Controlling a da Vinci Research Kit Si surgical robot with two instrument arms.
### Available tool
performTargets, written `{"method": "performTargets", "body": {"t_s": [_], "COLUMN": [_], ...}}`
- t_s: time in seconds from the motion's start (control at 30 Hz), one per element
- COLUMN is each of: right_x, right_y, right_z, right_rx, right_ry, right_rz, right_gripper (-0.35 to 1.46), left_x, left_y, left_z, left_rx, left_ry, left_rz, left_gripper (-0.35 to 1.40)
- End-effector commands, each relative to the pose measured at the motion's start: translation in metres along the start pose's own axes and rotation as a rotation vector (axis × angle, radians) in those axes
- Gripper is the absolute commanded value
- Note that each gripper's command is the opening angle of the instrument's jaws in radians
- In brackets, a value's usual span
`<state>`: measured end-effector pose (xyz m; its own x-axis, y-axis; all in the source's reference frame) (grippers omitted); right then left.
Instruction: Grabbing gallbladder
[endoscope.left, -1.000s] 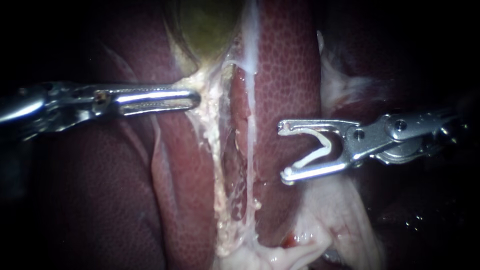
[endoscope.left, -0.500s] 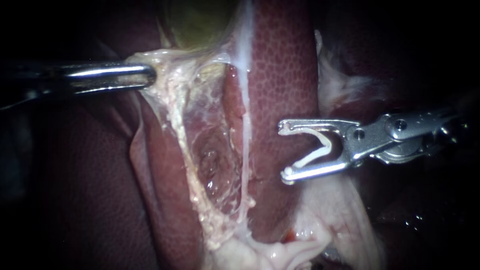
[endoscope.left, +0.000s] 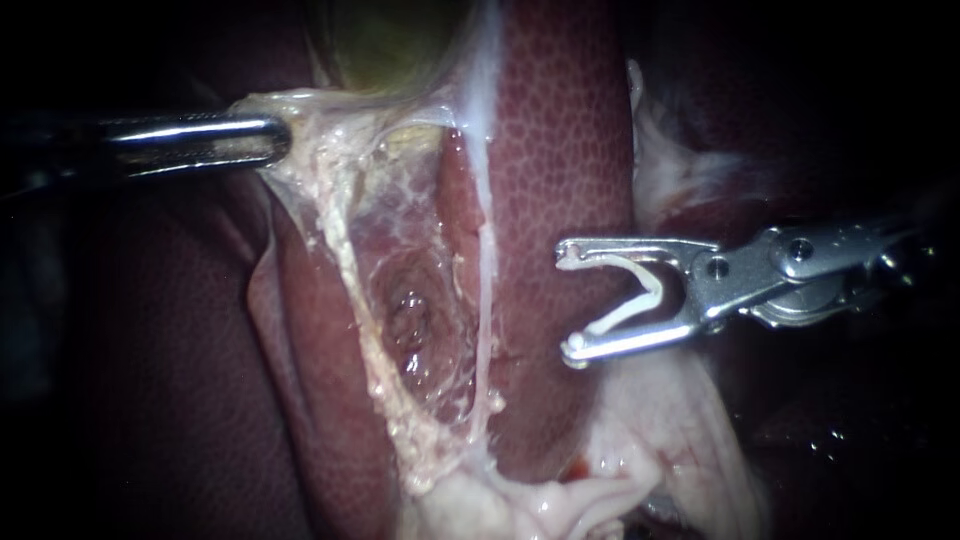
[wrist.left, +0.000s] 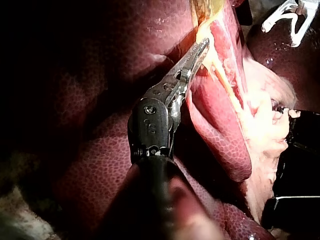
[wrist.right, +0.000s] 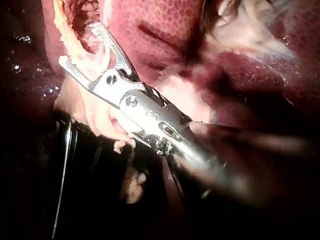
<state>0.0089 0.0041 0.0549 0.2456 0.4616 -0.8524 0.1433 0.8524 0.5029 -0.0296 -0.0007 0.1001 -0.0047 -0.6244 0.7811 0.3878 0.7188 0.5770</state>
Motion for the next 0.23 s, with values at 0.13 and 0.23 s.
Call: {"method": "performTargets", "body": {"t_s": [0.13,0.23], "right_x": [0.0000,0.0000], "right_y": [0.0000,0.0000], "right_z": [0.0000,0.0000], "right_rx": [0.000,0.000], "right_ry": [0.000,0.000], "right_rz": [0.000,0.000], "right_gripper": [0.60,0.60], "left_x": [0.0000,0.0000], "left_y": [0.0000,0.0000], "left_z": [0.0000,0.0000], "left_rx": [-0.002,-0.003], "left_ry": [0.001,0.001], "left_rz": [0.001,0.001], "left_gripper": [-0.35,-0.35]}}
